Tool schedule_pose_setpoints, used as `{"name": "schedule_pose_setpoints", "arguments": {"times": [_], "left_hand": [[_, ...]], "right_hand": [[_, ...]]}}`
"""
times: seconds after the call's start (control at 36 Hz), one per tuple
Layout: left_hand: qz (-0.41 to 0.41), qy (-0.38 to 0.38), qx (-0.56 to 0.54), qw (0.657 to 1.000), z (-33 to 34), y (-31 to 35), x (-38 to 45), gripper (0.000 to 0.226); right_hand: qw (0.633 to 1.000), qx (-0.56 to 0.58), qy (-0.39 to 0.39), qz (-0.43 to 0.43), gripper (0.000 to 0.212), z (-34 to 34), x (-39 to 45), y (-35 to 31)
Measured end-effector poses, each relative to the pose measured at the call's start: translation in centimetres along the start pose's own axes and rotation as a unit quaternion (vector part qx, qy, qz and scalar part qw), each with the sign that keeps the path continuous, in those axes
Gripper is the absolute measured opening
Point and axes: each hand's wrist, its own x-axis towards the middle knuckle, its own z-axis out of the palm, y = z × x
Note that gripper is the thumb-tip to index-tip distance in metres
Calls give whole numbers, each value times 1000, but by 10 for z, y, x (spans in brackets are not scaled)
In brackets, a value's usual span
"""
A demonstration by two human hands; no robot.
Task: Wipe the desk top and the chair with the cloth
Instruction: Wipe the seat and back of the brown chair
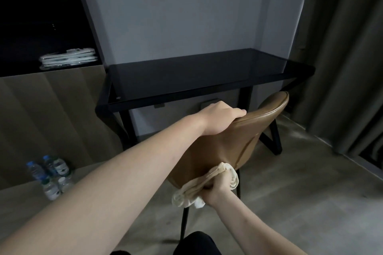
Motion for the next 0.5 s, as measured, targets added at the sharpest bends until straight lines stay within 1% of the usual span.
{"name": "schedule_pose_setpoints", "arguments": {"times": [0.06,0.11,0.17,0.22,0.28,0.33,0.39,0.44,0.5], "left_hand": [[-5,0,0,1000,0,2,-3,59],[-16,-3,-4,1000,0,2,-6,55],[-27,-2,-8,1000,0,4,-9,56],[-29,1,-12,999,0,6,-11,53],[-27,3,-18,999,-1,8,-13,50],[-25,1,-20,999,-2,8,-13,50],[-28,-3,-23,999,-2,8,-13,52],[-32,-4,-27,999,-2,7,-12,54],[-32,-5,-28,999,-1,6,-11,56]], "right_hand": [[998,51,-17,-8,28,11,-20,-11],[997,59,-43,-5,26,21,-42,-23],[994,67,-88,-5,34,30,-72,-37],[991,52,-122,-13,40,34,-101,-52],[987,18,-147,-63,46,35,-119,-65],[984,0,-143,-106,48,35,-125,-80],[985,14,-133,-108,48,33,-124,-88],[988,16,-99,-113,40,33,-122,-94],[990,14,-70,-121,24,35,-119,-96]]}}
